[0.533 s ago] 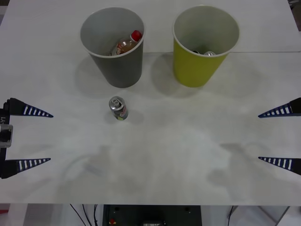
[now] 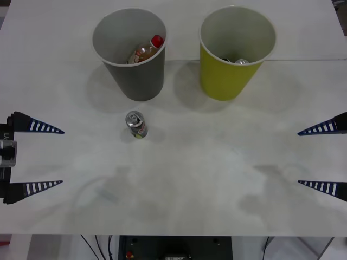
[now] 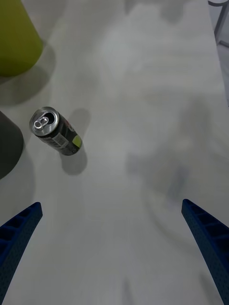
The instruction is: Put the can into the green bin and the plastic bottle into the gray bin
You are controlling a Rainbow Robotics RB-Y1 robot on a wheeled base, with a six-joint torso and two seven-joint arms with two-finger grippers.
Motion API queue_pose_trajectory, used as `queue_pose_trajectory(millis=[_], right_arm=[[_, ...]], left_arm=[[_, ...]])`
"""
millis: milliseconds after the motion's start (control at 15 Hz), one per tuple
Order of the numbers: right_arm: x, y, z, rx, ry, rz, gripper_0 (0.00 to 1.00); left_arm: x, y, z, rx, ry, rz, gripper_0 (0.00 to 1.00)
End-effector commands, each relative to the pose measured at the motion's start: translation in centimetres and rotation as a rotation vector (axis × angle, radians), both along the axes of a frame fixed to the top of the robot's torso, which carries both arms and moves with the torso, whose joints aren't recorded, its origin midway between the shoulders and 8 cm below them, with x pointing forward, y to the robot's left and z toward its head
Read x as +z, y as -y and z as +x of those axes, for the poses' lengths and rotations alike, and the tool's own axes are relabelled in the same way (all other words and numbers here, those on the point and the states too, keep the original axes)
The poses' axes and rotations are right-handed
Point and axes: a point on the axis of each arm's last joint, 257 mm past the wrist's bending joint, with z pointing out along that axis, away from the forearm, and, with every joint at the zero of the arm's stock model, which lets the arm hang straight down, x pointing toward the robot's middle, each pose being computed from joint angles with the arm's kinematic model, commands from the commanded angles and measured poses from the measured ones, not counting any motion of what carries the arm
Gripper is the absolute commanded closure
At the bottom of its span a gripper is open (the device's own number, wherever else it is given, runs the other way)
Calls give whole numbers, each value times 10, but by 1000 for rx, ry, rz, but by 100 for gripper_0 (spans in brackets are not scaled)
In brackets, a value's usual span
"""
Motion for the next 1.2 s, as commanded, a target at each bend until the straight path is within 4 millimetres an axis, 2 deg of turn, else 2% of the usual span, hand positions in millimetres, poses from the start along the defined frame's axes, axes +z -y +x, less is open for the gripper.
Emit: queue_pose_trajectory(millis=[67,200,400,733,1000,1200], right_arm=[[0,0,0,0,0,0,0],[0,0,0,0,0,0,0],[0,0,0,0,0,0,0],[0,0,0,0,0,0,0],[0,0,0,0,0,0,0],[0,0,0,0,0,0,0]], left_arm=[[4,5,6,25,1,-44,0],[6,10,12,48,2,-96,0],[-6,25,23,85,-39,-214,0],[-21,28,53,152,-93,-359,0],[-36,33,64,159,-83,-413,0],[-55,39,76,152,-74,-443,0]])
